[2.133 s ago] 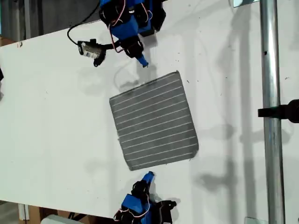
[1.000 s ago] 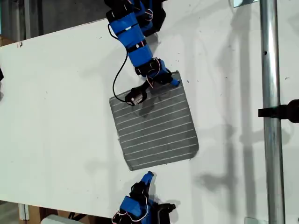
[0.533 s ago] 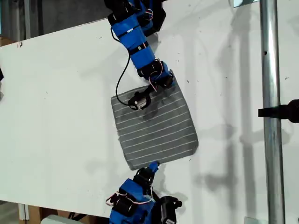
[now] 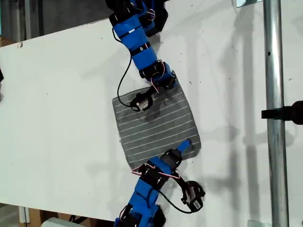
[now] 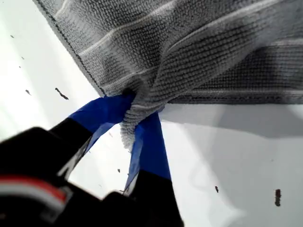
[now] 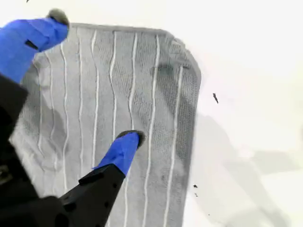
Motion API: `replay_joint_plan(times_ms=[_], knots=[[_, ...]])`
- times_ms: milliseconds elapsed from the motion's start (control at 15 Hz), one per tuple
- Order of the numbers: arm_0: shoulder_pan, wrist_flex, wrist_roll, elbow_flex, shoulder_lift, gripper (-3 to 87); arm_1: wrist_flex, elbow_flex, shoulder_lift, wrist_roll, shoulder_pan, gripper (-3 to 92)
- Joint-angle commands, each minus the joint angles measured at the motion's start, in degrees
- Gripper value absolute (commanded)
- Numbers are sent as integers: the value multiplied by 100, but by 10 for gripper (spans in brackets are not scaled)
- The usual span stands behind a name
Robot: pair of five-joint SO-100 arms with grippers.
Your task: Grasp corners of a towel and fold twice.
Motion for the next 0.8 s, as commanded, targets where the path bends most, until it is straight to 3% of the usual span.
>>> replay_joint_plan(times_ms=[0, 333, 467, 533, 733], knots=[[97, 264, 26, -457, -193, 444, 26, -44, 70, -44, -35, -2], [149, -62, -220, -677, -1934, 407, 35, -44, 70, -62, -26, -2], [193, -536, -281, -677, -2232, 300, 35, -44, 70, -35, -44, -2], [202, -633, -316, -677, -2329, 158, 35, -44, 70, -26, -53, -2], [299, -773, 272, -712, -2215, 20, 44, -44, 88, -9, -26, -2]])
